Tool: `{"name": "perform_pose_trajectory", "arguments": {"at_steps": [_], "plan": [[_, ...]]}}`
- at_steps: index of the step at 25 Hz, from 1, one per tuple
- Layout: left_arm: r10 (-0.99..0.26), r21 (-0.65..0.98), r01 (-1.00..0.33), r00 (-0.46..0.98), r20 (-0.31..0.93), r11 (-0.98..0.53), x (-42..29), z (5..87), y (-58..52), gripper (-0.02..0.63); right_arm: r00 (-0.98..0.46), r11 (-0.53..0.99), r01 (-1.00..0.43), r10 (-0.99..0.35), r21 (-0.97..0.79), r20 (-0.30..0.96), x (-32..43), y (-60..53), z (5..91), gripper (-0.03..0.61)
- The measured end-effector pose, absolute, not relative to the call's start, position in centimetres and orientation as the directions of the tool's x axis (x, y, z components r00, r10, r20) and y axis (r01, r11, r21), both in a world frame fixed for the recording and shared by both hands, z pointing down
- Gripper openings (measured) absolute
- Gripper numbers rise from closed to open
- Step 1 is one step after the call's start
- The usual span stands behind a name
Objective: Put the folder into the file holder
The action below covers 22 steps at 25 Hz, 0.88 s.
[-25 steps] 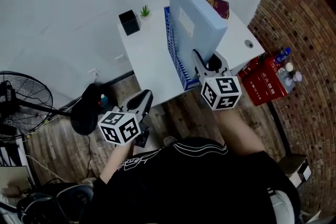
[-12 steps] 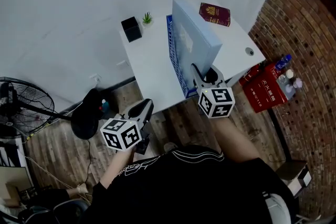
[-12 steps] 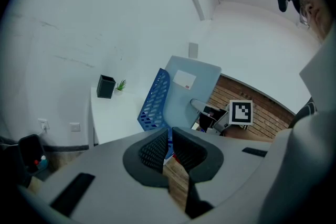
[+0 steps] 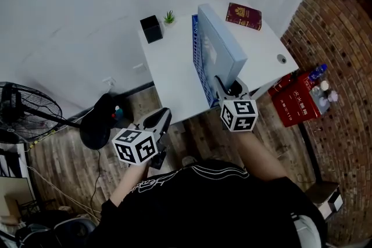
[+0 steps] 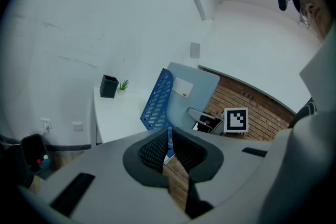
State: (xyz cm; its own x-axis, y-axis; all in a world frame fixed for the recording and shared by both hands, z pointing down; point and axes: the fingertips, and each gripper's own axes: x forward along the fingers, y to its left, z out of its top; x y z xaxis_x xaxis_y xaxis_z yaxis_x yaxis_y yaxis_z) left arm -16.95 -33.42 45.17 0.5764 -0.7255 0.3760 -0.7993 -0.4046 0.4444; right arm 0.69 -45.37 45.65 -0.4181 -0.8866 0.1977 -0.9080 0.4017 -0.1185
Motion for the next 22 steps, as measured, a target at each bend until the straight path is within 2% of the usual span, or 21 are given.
{"name": "perform_pose_trajectory", "arguments": {"at_steps": [8,22], "plan": [[-0.725,0.428,-0.803,0.575,0.379,-0.414,-16.3,45.0,-33.3,0.049,-0.418,0.403,-0.908,-0.863,-0.113,0.284,0.5,-45.6,48.2,0.176],[-0.718,0.419,-0.806,0.575,0.392,-0.418,-15.2,44.6,-33.0,0.049,-0.47,0.476,-0.877,-0.826,-0.064,0.311,-0.3,-45.0,48.1,0.218]]}}
